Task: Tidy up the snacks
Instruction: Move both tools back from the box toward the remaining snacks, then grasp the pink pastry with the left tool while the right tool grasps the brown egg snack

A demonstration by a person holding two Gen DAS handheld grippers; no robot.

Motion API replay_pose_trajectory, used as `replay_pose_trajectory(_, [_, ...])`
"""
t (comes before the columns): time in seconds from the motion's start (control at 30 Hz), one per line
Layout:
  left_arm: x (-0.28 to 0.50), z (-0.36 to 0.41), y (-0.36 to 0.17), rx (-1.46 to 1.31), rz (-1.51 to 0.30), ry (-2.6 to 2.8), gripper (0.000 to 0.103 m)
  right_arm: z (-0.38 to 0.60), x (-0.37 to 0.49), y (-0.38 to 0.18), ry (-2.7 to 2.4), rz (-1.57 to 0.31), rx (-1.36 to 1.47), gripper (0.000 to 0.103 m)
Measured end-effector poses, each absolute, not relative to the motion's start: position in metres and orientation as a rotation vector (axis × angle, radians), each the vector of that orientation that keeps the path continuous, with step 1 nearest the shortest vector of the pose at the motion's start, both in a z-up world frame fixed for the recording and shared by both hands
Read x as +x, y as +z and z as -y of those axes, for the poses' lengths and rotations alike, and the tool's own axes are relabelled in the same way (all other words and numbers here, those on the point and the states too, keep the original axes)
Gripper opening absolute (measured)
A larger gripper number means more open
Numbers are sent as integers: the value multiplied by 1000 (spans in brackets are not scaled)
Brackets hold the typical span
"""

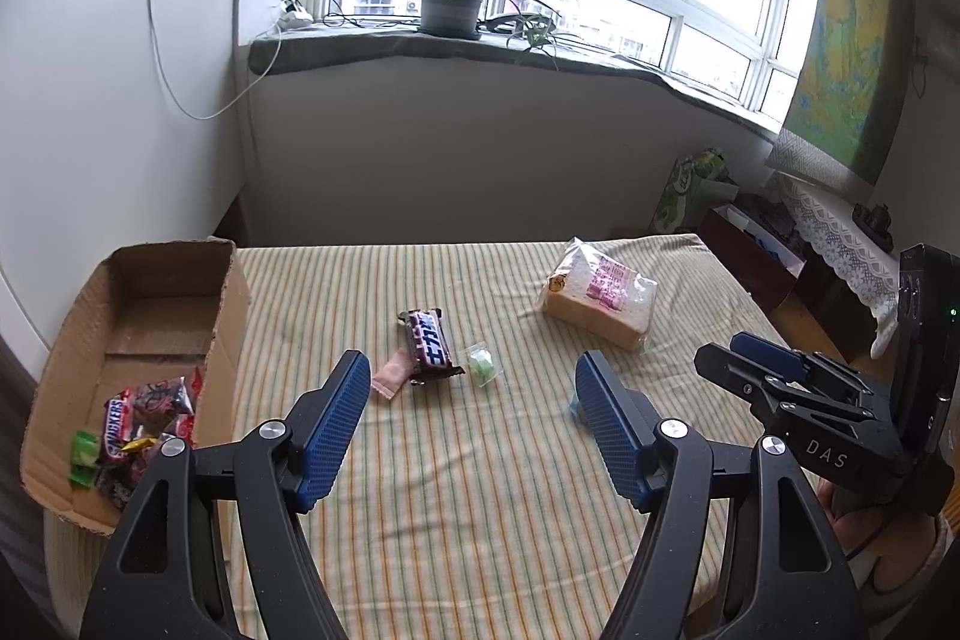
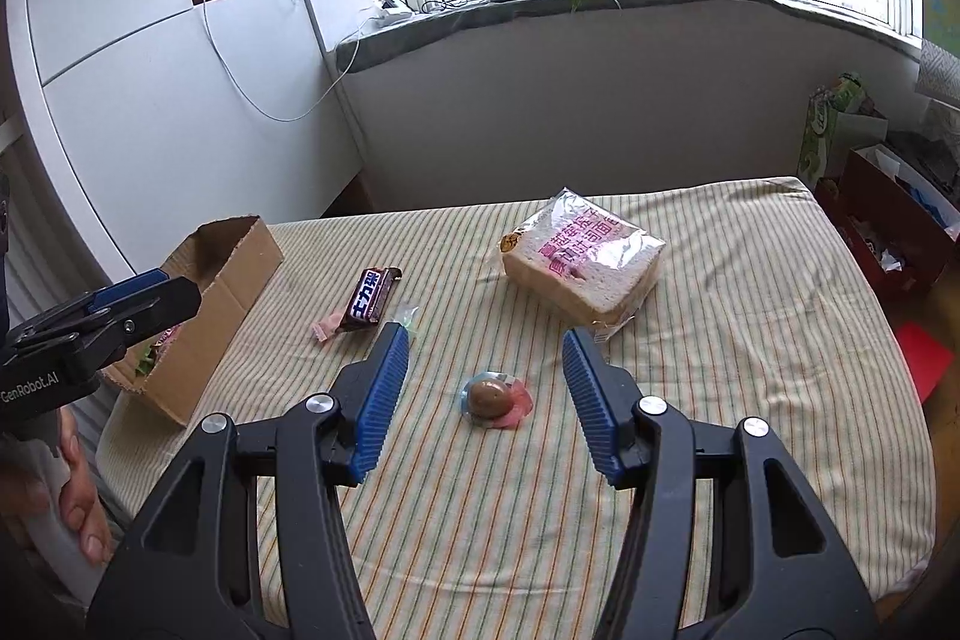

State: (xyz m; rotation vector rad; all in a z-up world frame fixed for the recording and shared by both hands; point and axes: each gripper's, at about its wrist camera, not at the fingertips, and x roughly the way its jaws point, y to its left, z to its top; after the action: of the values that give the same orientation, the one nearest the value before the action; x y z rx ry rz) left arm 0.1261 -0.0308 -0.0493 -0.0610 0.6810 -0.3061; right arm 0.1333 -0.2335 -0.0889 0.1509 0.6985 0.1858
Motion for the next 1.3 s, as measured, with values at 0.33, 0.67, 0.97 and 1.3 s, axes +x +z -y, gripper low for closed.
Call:
replay_pose_trajectory(0.33, [167,24,-91,-107,-790,-285,71,230,168,-133,171,-807,136,56])
replay_pose_trajectory(0.67, [206,21,-147,-123,-922,-253,71,223,184,-171,181,-898,122,56])
replay_pose_trajectory(0.97, [225,23,-169,-101,-989,-243,71,213,192,-183,192,-926,68,56])
replay_pose_trajectory(1.3, [237,33,-175,-10,-932,-235,49,210,192,-182,177,-921,17,33])
